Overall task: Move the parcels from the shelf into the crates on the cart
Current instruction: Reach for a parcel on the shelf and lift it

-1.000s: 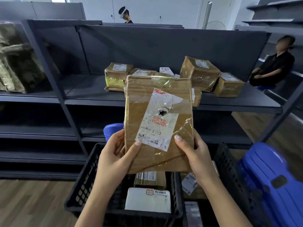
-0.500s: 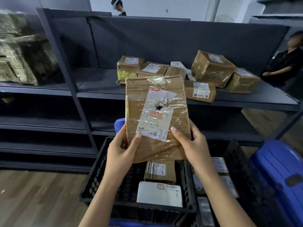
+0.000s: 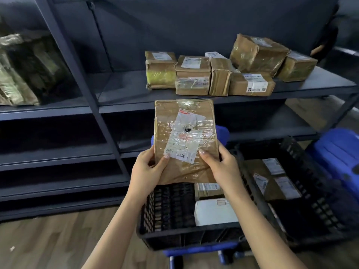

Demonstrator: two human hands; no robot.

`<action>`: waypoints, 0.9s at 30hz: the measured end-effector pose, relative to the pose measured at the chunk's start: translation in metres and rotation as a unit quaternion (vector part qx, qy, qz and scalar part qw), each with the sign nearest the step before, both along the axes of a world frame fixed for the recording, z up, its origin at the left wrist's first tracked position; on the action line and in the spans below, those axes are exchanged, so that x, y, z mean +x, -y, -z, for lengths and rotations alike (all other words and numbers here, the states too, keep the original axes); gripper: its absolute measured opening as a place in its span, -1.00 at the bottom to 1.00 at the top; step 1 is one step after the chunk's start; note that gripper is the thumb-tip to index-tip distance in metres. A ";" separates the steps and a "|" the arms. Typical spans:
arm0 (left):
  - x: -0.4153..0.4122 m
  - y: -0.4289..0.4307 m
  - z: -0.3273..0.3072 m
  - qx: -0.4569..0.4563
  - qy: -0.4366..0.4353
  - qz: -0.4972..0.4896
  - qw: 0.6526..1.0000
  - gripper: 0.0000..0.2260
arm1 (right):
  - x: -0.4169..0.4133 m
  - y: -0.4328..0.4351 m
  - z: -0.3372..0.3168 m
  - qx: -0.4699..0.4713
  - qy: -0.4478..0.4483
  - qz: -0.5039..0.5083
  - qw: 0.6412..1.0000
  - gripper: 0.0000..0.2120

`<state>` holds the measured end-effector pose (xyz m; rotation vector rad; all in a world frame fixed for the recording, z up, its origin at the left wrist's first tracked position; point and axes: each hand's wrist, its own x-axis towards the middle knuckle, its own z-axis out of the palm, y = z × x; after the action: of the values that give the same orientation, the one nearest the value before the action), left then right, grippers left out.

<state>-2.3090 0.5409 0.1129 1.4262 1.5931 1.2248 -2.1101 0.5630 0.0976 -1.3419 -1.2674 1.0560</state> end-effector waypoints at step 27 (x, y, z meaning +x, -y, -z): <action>-0.030 -0.049 0.190 -0.279 -0.096 -0.057 0.954 -0.66 | -0.053 -0.032 0.188 -0.261 0.104 -0.025 0.959 -0.51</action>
<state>-2.3393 0.5897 -0.0771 1.1181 1.9762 0.6208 -2.1628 0.5954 -0.0903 -1.8673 -1.2232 1.3747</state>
